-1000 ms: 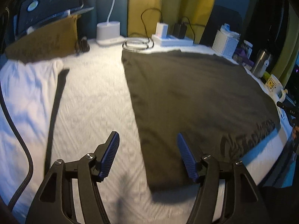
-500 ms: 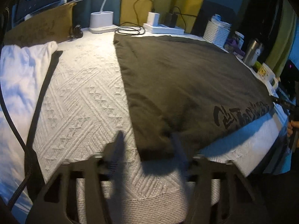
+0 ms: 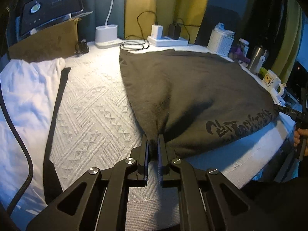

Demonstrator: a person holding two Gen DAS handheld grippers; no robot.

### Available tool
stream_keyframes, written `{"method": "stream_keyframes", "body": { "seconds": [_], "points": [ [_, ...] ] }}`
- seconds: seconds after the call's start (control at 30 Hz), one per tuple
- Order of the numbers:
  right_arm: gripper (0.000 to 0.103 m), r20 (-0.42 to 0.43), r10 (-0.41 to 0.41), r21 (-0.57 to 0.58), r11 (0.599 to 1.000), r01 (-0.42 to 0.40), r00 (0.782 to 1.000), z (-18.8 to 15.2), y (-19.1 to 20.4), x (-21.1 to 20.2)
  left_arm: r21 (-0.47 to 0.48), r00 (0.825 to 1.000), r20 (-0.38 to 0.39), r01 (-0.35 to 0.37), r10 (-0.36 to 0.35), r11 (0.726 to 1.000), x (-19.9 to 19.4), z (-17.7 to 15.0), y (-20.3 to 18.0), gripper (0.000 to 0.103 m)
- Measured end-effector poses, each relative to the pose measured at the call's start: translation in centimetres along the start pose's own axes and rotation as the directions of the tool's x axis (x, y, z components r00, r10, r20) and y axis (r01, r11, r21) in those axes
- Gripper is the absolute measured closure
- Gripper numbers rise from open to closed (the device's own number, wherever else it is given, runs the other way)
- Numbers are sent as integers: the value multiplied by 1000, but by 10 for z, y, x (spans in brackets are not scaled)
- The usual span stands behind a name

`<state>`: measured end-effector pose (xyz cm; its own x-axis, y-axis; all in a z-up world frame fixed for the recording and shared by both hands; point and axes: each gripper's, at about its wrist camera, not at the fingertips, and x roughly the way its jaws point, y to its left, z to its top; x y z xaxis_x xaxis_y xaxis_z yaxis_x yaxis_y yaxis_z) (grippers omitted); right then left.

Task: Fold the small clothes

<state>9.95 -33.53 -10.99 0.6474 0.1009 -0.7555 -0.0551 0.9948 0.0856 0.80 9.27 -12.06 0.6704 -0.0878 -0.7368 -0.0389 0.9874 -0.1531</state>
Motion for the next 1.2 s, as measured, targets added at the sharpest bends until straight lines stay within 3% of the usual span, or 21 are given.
{"method": "stream_keyframes", "body": {
  "seconds": [0.07, 0.17, 0.2, 0.33, 0.53, 0.63, 0.73, 0.8, 0.9, 1.13, 1.17, 1.2],
  "points": [
    [63, -20, -7, -2, 1000, 7, 1000, -5, 1, 7, -3, 1000, -5, -2, 2, 1000, 1, -2, 0, 97],
    [67, 19, -29, -36, 999, 29, 999, -11, 5, 5, -1, 1000, 5, -1, 1, 1000, -6, 1, 0, 97],
    [91, 18, -26, -24, 999, 27, 999, -10, 3, 4, -1, 1000, 15, -1, 1, 1000, -10, 3, -1, 97],
    [91, 38, -34, -36, 999, 35, 999, -5, 2, -5, 15, 999, 43, -3, 2, 1000, -19, 10, -4, 97],
    [91, 35, -84, -57, 995, 85, 996, -14, 3, 3, -22, 996, -80, -40, 38, 999, 11, -16, 8, 97],
    [91, 39, -105, -63, 992, 107, 994, -15, 3, 2, -22, 994, -97, -43, 40, 999, 13, -23, 9, 97],
    [84, 36, -126, -54, 990, 128, 991, -15, 1, 2, -32, 993, -108, -46, 42, 998, 13, -21, 12, 93],
    [66, 35, -151, -42, 987, 153, 988, -15, -3, 1, -37, 993, -112, -49, 45, 998, 11, -19, 15, 91],
    [53, 29, -154, -14, 988, 155, 988, -16, -12, -2, -58, 993, -114, -45, 38, 997, 7, -16, 18, 90],
    [52, 18, -161, -16, 987, 162, 987, -11, -10, -4, -106, 991, -87, -114, 105, 988, -11, -4, 37, 89],
    [52, 26, -168, -19, 985, 169, 985, -9, -9, -6, -115, 991, -76, -116, 108, 987, -12, -2, 39, 83],
    [52, 35, -171, -21, 985, 171, 985, -7, -7, -8, -120, 992, -66, -112, 105, 986, -12, 2, 38, 70]
  ]
}}
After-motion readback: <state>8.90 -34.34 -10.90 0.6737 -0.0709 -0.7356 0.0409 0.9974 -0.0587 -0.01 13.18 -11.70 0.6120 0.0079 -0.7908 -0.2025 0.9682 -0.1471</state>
